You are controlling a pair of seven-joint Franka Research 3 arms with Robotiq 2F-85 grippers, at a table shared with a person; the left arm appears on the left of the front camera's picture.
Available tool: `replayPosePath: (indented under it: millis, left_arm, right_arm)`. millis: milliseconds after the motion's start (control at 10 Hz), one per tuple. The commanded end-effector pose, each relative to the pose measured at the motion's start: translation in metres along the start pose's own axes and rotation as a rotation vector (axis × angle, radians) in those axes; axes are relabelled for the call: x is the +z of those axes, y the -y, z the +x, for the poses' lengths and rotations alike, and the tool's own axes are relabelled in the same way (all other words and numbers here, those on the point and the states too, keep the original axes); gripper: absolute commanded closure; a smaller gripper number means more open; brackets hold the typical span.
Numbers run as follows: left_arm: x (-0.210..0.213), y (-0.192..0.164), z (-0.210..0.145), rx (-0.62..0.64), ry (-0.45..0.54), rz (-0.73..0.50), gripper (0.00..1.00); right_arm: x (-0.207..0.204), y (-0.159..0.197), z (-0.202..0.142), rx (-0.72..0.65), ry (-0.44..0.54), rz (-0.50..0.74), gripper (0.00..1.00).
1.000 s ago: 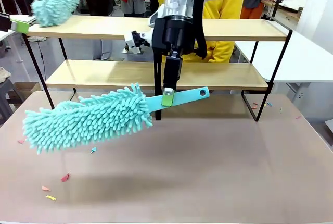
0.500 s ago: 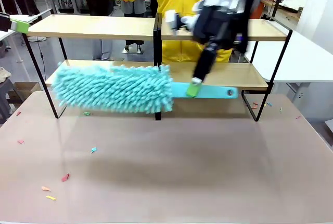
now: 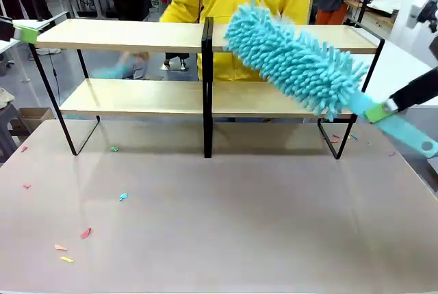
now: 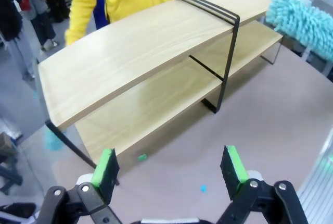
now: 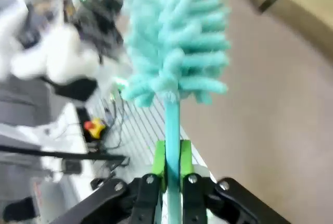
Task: Clean the shelves.
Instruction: Clean another randomly selected level of the Shelf with the Duster.
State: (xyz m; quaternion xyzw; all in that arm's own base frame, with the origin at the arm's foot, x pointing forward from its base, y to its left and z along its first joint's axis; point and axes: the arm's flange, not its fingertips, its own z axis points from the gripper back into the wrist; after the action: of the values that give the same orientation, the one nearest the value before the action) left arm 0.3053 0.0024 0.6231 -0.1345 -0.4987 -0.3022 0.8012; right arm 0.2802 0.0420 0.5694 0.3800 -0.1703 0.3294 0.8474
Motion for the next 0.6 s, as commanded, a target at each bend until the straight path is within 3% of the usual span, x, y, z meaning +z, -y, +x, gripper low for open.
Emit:
replayPosePath:
  millis: [0,100,200,500]
  left_arm:
    - [0.001,0.001,0.0,0.006,-0.014,0.008,0.0]
    - [0.001,0.001,0.0,0.006,-0.014,0.008,0.0]
    - [0.001,0.001,0.0,0.006,-0.014,0.008,0.0]
    - [0.001,0.001,0.0,0.006,-0.014,0.008,0.0]
  right_arm:
    - [0.005,0.002,0.004,0.002,0.002,0.014,0.88]
    - [0.006,0.007,0.019,0.039,0.086,0.054,0.88]
    - [0.06,0.008,0.023,0.086,0.301,0.085,0.88]
    - [0.184,-0.008,-0.006,0.057,0.532,-0.012,0.88]
